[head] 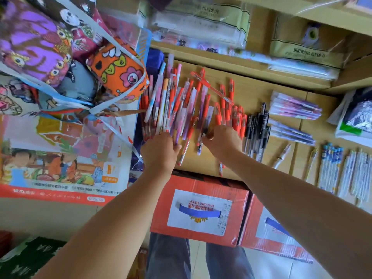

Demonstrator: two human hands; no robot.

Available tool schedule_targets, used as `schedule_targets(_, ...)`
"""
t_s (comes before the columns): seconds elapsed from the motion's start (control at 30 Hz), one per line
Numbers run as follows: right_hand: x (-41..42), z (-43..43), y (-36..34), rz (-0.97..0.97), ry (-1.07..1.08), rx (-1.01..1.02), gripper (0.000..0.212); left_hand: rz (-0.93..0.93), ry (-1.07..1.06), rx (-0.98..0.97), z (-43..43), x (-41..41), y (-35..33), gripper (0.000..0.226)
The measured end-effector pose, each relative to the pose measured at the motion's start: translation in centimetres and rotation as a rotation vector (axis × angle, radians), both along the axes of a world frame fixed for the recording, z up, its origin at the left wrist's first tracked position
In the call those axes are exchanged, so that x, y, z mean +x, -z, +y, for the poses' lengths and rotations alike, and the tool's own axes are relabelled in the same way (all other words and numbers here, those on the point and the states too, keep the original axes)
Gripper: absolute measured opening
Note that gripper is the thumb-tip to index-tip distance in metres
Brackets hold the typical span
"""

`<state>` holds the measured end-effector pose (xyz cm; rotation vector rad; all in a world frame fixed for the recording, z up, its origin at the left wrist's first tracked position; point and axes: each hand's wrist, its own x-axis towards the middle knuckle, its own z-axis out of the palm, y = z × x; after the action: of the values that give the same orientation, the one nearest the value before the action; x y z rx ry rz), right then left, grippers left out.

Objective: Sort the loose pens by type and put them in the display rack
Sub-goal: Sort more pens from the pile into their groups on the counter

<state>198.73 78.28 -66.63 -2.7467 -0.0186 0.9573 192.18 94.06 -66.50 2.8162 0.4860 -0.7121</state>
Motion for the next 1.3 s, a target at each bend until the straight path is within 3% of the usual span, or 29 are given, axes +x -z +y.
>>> schedule_targets(0.27,0.1,0.8,0.8,0.016,0.091,0.032,0.024,-0.093,-0.028,-0.128,-0.1,-0.2,0.6,0.020)
schedule_targets(0.43,-0.1,0.5,0.3,0.075,0.192,0.092,0.039,-0.126,-0.028,-0.285,0.0,-0.4,-0.3,0.013)
schedule_targets(0.63,0.3,-0.7,-1.0,0.123,0.349,0.353,0.019,-0.069,-0.127,-0.366,-0.2,-0.8,-0.3,0.014)
schedule_targets(0.8,1.2,-0.8,-1.4,0.166,0.409,0.517,0.006,-0.098,-0.198,-0.332,-0.5,0.0,-0.7,0.022)
schedule_targets(1.1,2.1,-1.5,-0.5,0.146,0.328,0.448,0.006,-0.115,-0.174,-0.164,-1.8,2.5,0.8,0.039)
schedule_targets(1.3,2.4,-1.4,-0.5,0.100,0.303,0.503,0.008,-0.086,-0.135,-0.135,-2.5,3.9,0.7,0.028)
